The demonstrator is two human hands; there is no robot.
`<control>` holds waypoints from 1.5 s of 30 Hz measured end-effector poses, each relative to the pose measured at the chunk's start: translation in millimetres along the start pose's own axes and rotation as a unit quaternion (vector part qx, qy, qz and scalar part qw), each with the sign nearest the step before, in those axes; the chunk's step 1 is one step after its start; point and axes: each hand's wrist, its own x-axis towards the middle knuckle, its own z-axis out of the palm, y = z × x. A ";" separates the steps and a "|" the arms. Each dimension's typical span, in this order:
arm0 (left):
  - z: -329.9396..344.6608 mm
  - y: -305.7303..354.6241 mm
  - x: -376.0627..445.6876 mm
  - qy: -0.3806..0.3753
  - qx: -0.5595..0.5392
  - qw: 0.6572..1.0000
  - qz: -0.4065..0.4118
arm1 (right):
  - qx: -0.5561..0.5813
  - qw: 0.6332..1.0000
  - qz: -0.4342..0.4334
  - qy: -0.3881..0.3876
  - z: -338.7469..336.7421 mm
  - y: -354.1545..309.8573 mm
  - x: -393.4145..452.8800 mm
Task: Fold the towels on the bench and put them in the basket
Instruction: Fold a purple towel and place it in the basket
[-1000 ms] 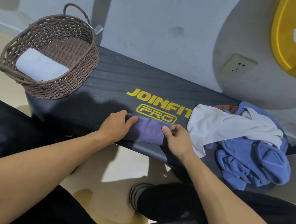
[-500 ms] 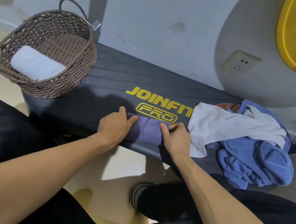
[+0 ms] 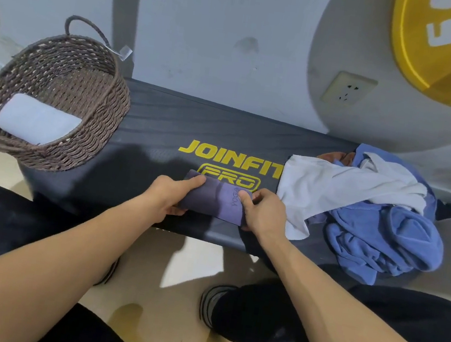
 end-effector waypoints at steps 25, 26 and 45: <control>-97.9 154.2 -116.7 -0.284 0.551 0.653 0.435 | 0.022 0.921 -0.340 -0.186 -38.4 -111.9 -67.2; -109.1 156.9 -112.9 -0.291 0.543 0.665 0.422 | 0.011 0.924 -0.341 -0.175 -32.1 -121.9 -67.6; -336.1 148.9 102.4 0.096 0.293 0.877 0.368 | -0.265 0.854 -0.374 -0.248 140.9 -397.4 86.8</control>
